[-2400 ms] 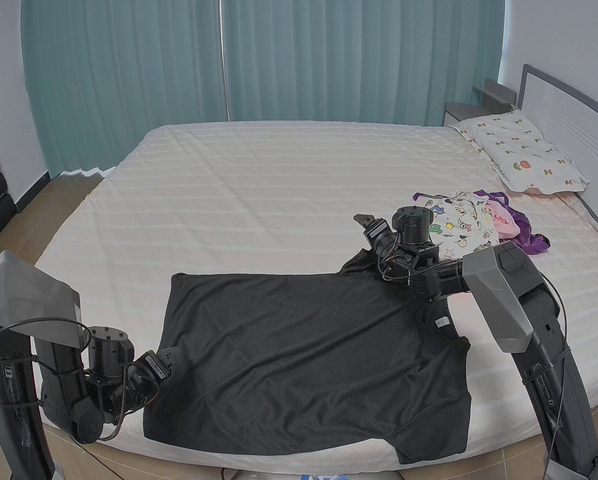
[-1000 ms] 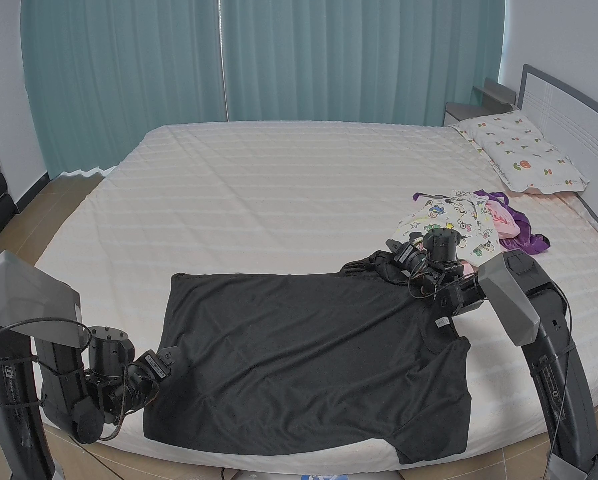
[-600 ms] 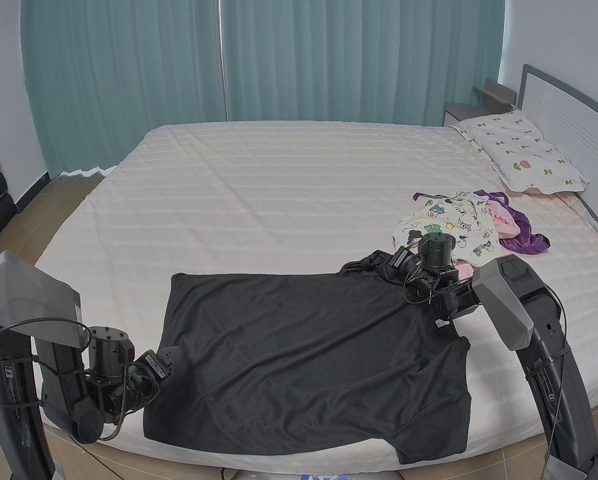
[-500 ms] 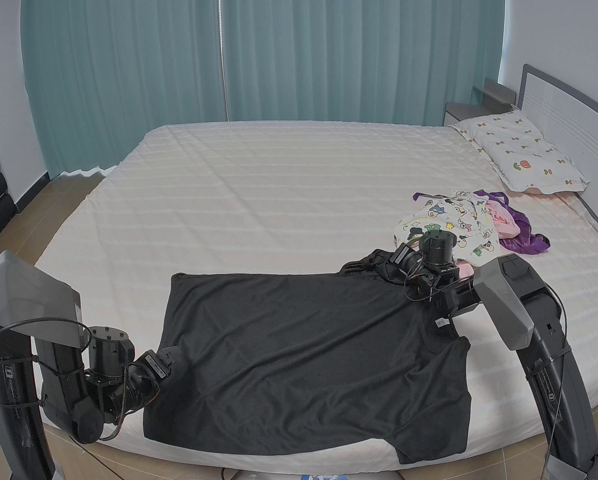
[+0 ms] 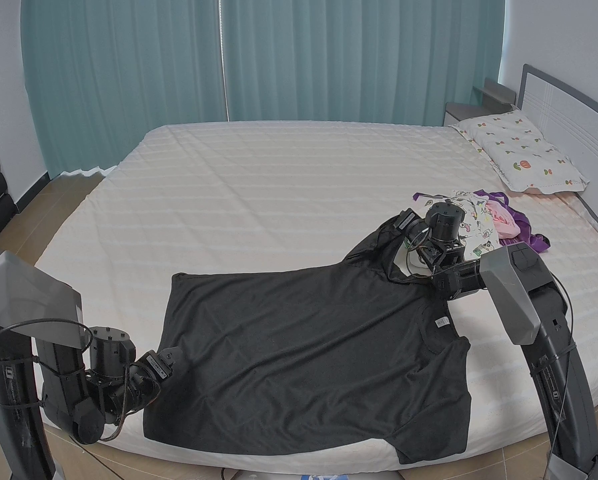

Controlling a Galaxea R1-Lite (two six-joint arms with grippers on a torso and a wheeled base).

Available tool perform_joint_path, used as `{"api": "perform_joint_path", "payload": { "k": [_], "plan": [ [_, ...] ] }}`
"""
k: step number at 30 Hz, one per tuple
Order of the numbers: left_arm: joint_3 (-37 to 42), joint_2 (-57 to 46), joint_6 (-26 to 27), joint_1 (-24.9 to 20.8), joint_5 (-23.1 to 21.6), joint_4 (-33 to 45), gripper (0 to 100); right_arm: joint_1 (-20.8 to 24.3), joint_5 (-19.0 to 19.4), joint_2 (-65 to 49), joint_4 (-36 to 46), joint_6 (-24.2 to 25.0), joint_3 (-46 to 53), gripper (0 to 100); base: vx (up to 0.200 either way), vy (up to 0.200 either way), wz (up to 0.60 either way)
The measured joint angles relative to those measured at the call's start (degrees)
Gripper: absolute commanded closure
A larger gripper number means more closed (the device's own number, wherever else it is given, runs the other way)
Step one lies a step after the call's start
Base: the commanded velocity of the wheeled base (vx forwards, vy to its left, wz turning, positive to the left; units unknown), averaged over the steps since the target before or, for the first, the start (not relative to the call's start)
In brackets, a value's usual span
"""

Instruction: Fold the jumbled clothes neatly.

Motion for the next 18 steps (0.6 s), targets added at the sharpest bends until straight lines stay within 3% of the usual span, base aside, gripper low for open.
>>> {"api": "perform_joint_path", "payload": {
  "k": [5, 6, 11, 18],
  "plan": [
    [0.0, 0.1, 0.0, 0.0, 0.0, 0.0, 0, 0.2, 0.0, -0.8, -0.7, -1.3, 0.0, 100, 0.0, 0.0, 0.0],
    [0.0, 0.2, 0.0, 0.0, 0.0, 0.0, 0, 0.3, 0.0, -0.8, -0.5, -1.9, 0.0, 0, 0.0, 0.0, 0.0],
    [0.0, 0.2, 0.0, -0.1, 0.0, 0.0, 0, 0.6, 0.0, -0.3, -0.2, -4.7, 0.0, 0, 0.0, 0.0, 0.0],
    [0.0, 0.4, 0.0, -0.3, 0.0, 0.0, 0, 0.8, -0.5, -0.7, -0.2, -4.9, 2.5, 0, 0.0, 0.0, 0.0]
  ]
}}
